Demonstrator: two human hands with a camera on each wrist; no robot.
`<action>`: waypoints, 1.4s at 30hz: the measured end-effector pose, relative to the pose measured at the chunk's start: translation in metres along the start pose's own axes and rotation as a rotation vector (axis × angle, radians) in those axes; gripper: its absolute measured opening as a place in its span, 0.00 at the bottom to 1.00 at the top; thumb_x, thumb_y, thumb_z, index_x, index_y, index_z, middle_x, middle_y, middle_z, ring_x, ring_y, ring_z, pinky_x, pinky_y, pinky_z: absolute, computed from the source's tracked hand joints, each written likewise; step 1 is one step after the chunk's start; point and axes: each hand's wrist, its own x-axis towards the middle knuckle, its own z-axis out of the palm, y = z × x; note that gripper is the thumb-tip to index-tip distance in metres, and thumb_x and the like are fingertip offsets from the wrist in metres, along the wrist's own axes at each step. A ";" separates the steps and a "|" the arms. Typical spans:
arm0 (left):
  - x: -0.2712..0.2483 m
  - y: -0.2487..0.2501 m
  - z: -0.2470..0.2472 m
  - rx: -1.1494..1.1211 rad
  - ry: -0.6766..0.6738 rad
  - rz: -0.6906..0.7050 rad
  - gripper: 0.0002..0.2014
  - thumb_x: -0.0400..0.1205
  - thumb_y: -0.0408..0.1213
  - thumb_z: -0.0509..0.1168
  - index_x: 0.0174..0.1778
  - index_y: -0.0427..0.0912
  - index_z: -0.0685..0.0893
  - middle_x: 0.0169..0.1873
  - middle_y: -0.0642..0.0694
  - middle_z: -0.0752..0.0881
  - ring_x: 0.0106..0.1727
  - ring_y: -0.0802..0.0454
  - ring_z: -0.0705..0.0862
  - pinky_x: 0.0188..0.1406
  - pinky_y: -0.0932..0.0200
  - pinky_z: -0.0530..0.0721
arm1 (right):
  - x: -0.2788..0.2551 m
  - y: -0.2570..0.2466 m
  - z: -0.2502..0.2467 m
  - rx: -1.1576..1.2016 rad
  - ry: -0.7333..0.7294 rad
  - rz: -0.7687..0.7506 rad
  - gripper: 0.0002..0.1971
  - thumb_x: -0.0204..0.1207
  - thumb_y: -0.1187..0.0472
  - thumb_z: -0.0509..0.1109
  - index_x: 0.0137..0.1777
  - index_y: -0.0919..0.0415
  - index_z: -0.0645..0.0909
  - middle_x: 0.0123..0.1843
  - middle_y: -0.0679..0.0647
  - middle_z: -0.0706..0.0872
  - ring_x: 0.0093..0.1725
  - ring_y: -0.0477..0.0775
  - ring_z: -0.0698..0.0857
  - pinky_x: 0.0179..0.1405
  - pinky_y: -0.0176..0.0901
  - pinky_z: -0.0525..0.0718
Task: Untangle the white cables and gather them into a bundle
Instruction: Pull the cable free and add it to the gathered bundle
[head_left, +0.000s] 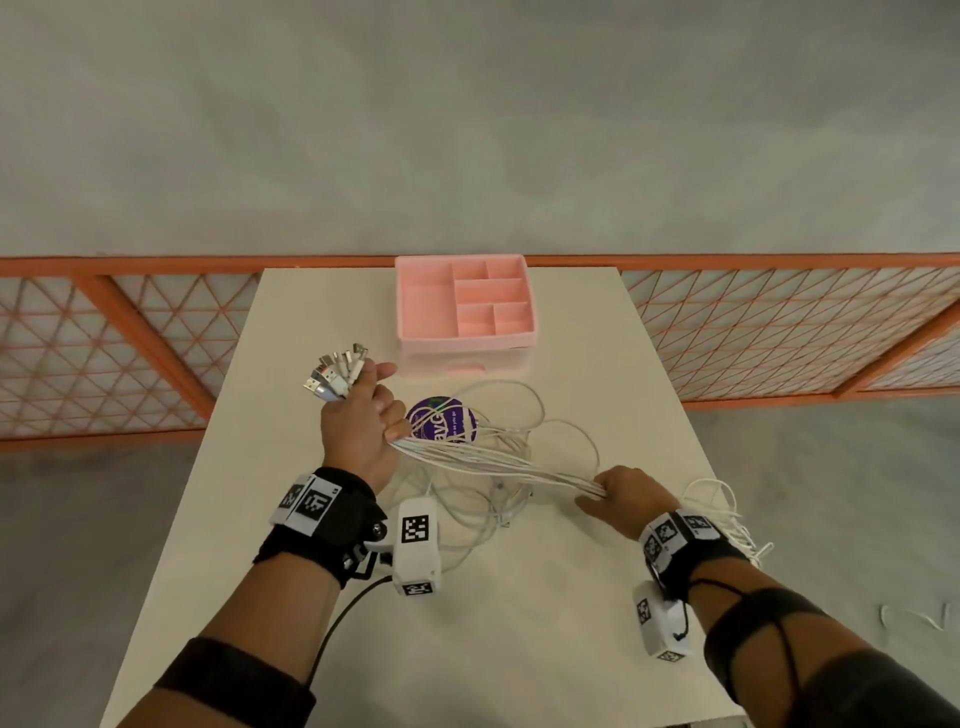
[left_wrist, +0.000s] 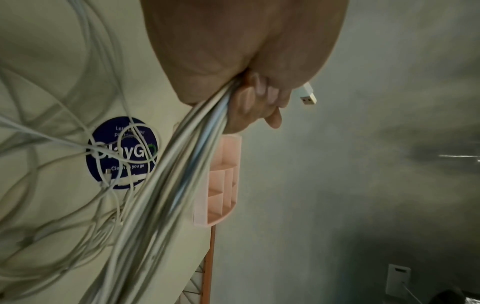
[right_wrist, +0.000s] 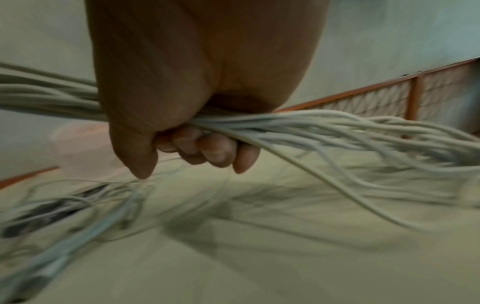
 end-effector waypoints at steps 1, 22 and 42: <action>0.001 0.002 -0.005 -0.002 0.013 0.001 0.14 0.91 0.43 0.58 0.45 0.40 0.82 0.20 0.53 0.66 0.17 0.60 0.61 0.14 0.66 0.61 | -0.003 0.016 -0.002 -0.036 -0.013 0.043 0.13 0.76 0.41 0.70 0.38 0.48 0.80 0.38 0.49 0.84 0.42 0.54 0.85 0.41 0.41 0.78; -0.012 -0.038 -0.054 0.247 -0.103 -0.478 0.18 0.87 0.45 0.63 0.33 0.42 0.73 0.19 0.52 0.64 0.14 0.60 0.58 0.10 0.69 0.57 | -0.015 0.149 0.035 -0.314 -0.025 0.457 0.19 0.82 0.47 0.58 0.67 0.50 0.81 0.63 0.56 0.82 0.62 0.61 0.83 0.66 0.50 0.80; -0.011 -0.045 -0.044 0.473 -0.119 -0.495 0.18 0.86 0.47 0.67 0.33 0.43 0.74 0.21 0.51 0.63 0.16 0.59 0.59 0.13 0.70 0.56 | 0.032 -0.068 0.012 -0.100 -0.087 -0.268 0.17 0.82 0.64 0.59 0.64 0.51 0.83 0.67 0.50 0.83 0.68 0.55 0.81 0.67 0.44 0.74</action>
